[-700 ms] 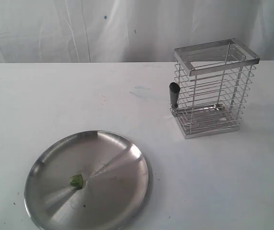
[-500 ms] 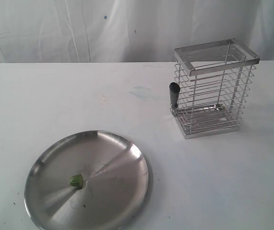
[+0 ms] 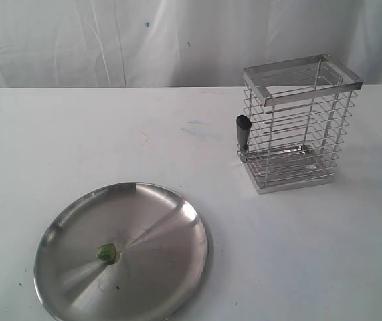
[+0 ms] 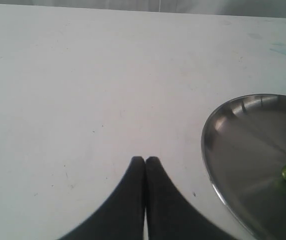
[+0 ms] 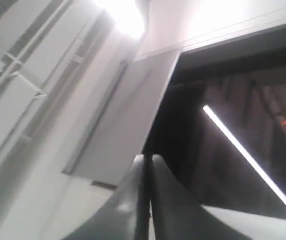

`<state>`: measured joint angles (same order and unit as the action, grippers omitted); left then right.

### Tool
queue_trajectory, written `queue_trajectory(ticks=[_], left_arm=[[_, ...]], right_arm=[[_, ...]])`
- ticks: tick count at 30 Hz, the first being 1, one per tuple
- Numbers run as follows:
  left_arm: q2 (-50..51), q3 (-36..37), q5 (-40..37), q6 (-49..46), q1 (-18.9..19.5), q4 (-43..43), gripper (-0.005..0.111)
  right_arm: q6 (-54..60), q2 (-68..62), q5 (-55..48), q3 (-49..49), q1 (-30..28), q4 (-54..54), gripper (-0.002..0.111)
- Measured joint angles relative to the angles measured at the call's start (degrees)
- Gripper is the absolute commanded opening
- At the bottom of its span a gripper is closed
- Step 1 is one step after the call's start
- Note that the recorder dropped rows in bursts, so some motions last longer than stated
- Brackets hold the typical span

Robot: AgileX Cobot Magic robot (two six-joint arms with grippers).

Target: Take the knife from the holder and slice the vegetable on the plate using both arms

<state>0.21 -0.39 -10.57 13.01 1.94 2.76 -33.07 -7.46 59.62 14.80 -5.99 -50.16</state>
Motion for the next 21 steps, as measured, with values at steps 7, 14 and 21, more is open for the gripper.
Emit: queue_trajectory(ticks=[7, 14, 21], left_arm=[[0.0, 0.0, 0.0, 0.0, 0.0, 0.0, 0.0], [0.0, 0.0, 0.0, 0.0, 0.0, 0.0, 0.0], [0.0, 0.0, 0.0, 0.0, 0.0, 0.0, 0.0]], right_arm=[[9.53, -18.84, -2.69, 24.31, 0.0, 31.41, 0.0], [40.99, -39.55, -49.47, 40.46, 0.25, 59.19, 0.0], [47.54, -65.21, -99.41, 40.15, 0.01, 60.66, 0.0]])
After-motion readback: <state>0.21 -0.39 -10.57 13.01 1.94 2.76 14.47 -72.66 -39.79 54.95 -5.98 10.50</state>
